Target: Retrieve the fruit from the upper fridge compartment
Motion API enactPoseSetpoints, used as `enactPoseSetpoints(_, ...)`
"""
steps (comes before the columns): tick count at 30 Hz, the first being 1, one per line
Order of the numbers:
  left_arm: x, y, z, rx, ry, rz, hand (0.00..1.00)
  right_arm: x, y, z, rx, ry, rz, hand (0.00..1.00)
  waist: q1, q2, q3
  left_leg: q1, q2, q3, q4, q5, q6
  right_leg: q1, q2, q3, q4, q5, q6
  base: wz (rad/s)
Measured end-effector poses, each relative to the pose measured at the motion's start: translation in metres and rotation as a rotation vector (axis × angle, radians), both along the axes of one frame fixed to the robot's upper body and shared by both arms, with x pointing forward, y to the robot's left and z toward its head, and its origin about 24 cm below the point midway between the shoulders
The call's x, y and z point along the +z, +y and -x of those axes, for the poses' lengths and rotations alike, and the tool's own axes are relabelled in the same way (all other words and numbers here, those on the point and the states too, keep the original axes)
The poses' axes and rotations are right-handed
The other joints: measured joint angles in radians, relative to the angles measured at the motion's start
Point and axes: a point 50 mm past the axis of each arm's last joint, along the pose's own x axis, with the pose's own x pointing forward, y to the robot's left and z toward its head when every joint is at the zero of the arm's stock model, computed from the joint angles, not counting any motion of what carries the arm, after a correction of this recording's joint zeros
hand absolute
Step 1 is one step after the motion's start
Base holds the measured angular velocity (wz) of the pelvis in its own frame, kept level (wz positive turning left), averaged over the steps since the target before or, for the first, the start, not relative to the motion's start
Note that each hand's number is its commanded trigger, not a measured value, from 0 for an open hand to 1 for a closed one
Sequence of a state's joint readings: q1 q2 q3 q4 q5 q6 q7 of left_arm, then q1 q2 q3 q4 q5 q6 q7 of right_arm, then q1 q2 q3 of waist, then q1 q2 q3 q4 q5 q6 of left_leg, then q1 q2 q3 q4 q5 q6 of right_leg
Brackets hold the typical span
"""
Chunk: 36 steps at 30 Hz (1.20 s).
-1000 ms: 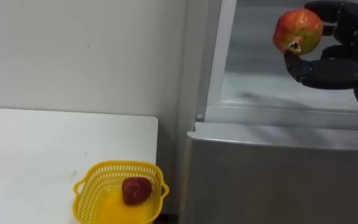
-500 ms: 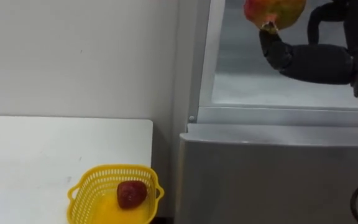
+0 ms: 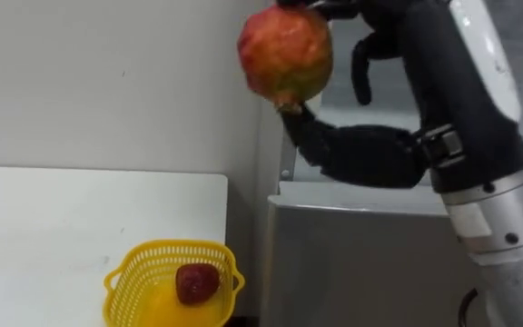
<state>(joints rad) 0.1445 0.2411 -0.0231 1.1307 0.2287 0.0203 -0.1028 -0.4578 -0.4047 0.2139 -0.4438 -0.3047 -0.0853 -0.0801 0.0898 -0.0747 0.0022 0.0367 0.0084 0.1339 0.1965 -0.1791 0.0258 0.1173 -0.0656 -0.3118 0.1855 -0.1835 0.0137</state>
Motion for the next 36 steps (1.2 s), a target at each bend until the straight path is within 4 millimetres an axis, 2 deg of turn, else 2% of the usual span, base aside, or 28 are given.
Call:
enactPoseSetpoints(3, 0.000, 0.000, -0.003, -0.004, -0.004, 0.007, 0.00, -0.008, 0.012, 0.001, 0.027, 0.021, 0.068, 1.00, 0.011, -0.007, -0.0009, -0.001, 0.000, -0.004, 0.000, 0.000, 0.000, 0.002, 0.000, -0.008, 0.000, 0.000, 0.000, 0.07)
enactPoseSetpoints(6, 0.001, 0.003, -0.005, -0.008, -0.001, 0.001, 0.00, -0.014, 0.020, 0.003, 0.046, 0.039, 0.100, 1.00, 0.026, -0.019, 0.0024, -0.005, 0.000, -0.008, 0.000, 0.000, 0.000, 0.002, -0.001, -0.021, 0.000, 0.000, 0.000, 0.07)
enactPoseSetpoints(8, 0.001, 0.004, -0.005, -0.016, 0.007, -0.002, 0.00, -0.016, 0.023, 0.003, 0.063, 0.052, 0.114, 1.00, 0.031, -0.025, 0.0008, -0.011, -0.003, -0.015, 0.003, -0.001, 0.001, 0.000, -0.003, -0.023, 0.000, 0.000, 0.000, 0.08)
enactPoseSetpoints(11, 0.000, 0.002, -0.004, -0.034, 0.016, 0.001, 0.00, -0.018, 0.028, 0.004, 0.088, 0.063, 0.112, 1.00, 0.039, -0.023, 0.0014, -0.014, -0.004, -0.017, 0.007, -0.002, 0.003, 0.000, -0.004, -0.025, 0.000, 0.000, 0.000, 0.02)
enactPoseSetpoints(14, 0.000, 0.000, -0.008, -0.050, 0.009, 0.002, 0.00, -0.020, 0.031, 0.005, 0.103, 0.073, 0.127, 1.00, 0.041, -0.023, 0.0017, -0.027, -0.005, -0.033, 0.018, -0.003, 0.004, 0.000, -0.005, -0.046, 0.000, 0.000, 0.000, 0.14)
enactPoseSetpoints(16, 0.000, -0.001, -0.010, -0.062, 0.008, 0.004, 0.00, -0.020, 0.032, 0.005, 0.109, 0.078, 0.129, 1.00, 0.053, -0.020, 0.0036, -0.028, -0.005, -0.034, 0.020, -0.003, 0.003, -0.001, -0.005, -0.047, 0.000, 0.000, 0.001, 0.02)
enactPoseSetpoints(21, 0.000, -0.003, -0.011, -0.082, 0.006, 0.003, 0.00, -0.027, 0.040, 0.006, 0.140, 0.097, 0.152, 1.00, 0.056, -0.011, 0.0072, -0.028, -0.005, -0.035, 0.020, -0.002, 0.002, 0.000, -0.005, -0.046, 0.000, 0.000, 0.001, 0.00)
enactPoseSetpoints(27, 0.000, -0.004, -0.012, -0.085, 0.003, 0.001, 0.00, -0.040, 0.045, 0.003, 0.157, 0.151, 0.180, 1.00, 0.057, -0.009, 0.0079, -0.029, -0.004, -0.035, 0.024, -0.002, 0.002, 0.001, -0.005, -0.046, 0.000, 0.000, 0.001, 0.00)
enactPoseSetpoints(36, 0.000, -0.006, -0.016, -0.108, 0.001, 0.002, 0.00, -0.063, 0.049, -0.005, 0.118, 0.224, 0.284, 1.00, 0.086, -0.010, 0.0076, -0.034, -0.005, -0.038, 0.026, -0.002, 0.002, -0.003, -0.004, -0.045, 0.001, 0.000, 0.001, 0.01)
